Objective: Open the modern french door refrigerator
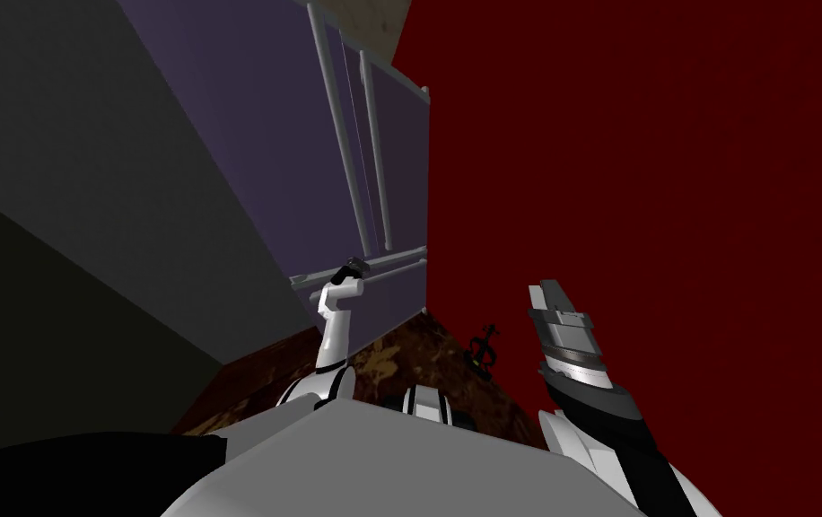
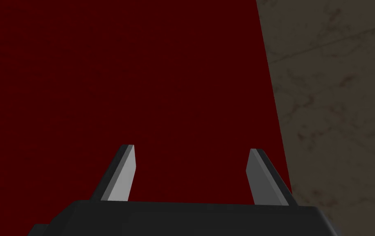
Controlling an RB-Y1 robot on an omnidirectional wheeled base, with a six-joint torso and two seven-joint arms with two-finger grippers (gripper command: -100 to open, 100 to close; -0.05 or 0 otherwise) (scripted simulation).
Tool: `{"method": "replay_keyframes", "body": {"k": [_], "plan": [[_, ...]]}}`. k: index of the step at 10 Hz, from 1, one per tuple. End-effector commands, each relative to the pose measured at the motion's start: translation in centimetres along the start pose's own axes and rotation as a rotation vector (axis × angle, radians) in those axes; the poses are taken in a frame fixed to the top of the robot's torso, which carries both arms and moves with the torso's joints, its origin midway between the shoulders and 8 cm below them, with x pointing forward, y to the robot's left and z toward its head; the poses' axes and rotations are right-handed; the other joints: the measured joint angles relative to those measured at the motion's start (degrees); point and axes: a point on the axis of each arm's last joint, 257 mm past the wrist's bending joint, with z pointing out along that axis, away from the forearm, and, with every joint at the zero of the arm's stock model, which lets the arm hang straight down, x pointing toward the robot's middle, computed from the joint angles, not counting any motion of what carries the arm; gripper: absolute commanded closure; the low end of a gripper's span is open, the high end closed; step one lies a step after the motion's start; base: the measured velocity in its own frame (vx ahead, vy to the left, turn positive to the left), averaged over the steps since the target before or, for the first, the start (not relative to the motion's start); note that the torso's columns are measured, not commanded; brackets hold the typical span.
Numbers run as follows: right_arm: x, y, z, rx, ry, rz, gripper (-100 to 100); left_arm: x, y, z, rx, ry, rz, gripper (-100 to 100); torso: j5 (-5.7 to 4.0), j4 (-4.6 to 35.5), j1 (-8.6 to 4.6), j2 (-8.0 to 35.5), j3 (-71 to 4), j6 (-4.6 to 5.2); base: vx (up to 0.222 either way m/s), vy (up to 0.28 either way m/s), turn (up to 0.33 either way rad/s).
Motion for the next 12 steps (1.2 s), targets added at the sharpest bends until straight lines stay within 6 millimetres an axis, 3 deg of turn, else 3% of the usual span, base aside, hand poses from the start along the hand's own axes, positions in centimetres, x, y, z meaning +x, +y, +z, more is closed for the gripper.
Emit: {"method": "replay_keyframes", "body": {"k": [1,2,3,9,12], "plan": [[0.0,0.0,0.0,0.0,0.0,0.0,0,2.3,2.6,0.3,-0.061,0.051,-0.001,100,0.04,0.01,0.13,-0.01,0.01,-0.03,-0.296,0.154,-0.07],[0.0,0.0,0.0,0.0,0.0,0.0,0,1.8,2.0,0.5,-0.047,0.038,-0.001,100,0.07,-0.01,0.22,-0.03,-0.01,-0.02,-0.138,0.072,-0.022],[0.0,0.0,0.0,0.0,0.0,0.0,0,1.6,1.8,0.6,-0.043,0.035,-0.006,-100,0.01,-0.11,-0.04,-0.48,-0.26,-0.03,0.111,0.021,-0.004],[0.0,0.0,0.0,0.001,0.0,0.0,0,0.5,0.6,0.9,-0.021,0.013,-0.024,-100,0.04,0.04,0.11,0.12,0.08,-0.01,0.226,0.021,-0.005],[0.0,0.0,0.0,0.0,0.0,0.0,0,0.0,-0.7,1.2,0.011,-0.012,-0.02,-100,0.07,0.06,0.19,0.3,0.19,0.12,0.046,0.049,-0.128]]}}
